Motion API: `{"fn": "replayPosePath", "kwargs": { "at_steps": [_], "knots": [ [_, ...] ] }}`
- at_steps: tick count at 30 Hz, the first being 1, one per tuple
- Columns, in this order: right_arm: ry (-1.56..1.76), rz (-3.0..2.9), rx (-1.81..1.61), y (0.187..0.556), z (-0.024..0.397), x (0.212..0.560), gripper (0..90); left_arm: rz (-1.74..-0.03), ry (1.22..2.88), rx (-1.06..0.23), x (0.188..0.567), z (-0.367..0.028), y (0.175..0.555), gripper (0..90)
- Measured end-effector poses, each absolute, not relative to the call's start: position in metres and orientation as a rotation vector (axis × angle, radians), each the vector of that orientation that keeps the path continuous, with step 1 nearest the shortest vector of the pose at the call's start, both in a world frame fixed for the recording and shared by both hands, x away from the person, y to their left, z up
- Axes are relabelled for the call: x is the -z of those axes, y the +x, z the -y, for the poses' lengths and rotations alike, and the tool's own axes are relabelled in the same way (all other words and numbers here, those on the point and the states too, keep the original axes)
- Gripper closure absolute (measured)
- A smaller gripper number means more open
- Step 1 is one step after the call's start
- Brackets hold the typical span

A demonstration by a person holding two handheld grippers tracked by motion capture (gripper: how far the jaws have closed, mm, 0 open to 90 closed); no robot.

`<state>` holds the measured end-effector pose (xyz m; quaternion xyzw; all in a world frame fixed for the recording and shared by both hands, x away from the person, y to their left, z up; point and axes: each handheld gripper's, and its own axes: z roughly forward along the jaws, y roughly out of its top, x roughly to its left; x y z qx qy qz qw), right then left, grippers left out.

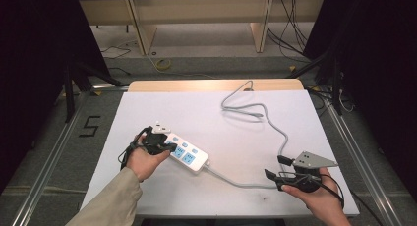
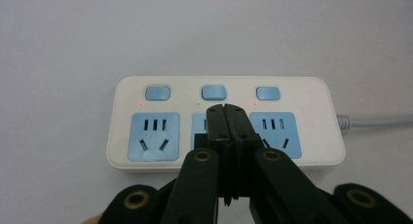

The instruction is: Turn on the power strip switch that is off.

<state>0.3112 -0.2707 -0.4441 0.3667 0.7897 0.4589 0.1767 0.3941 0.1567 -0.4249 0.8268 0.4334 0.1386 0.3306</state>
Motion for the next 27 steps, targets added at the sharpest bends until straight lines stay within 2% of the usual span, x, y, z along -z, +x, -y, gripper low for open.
{"fn": "replayPosePath", "kwargs": {
  "at_steps": [27],
  "knots": [
    [1.043, -2.241, -1.299, 0.312, 0.271, 0.444, 31.1, -1.132, 2.189, -0.358, 0.42, -0.145, 0.409, 89.8]
  ]
}}
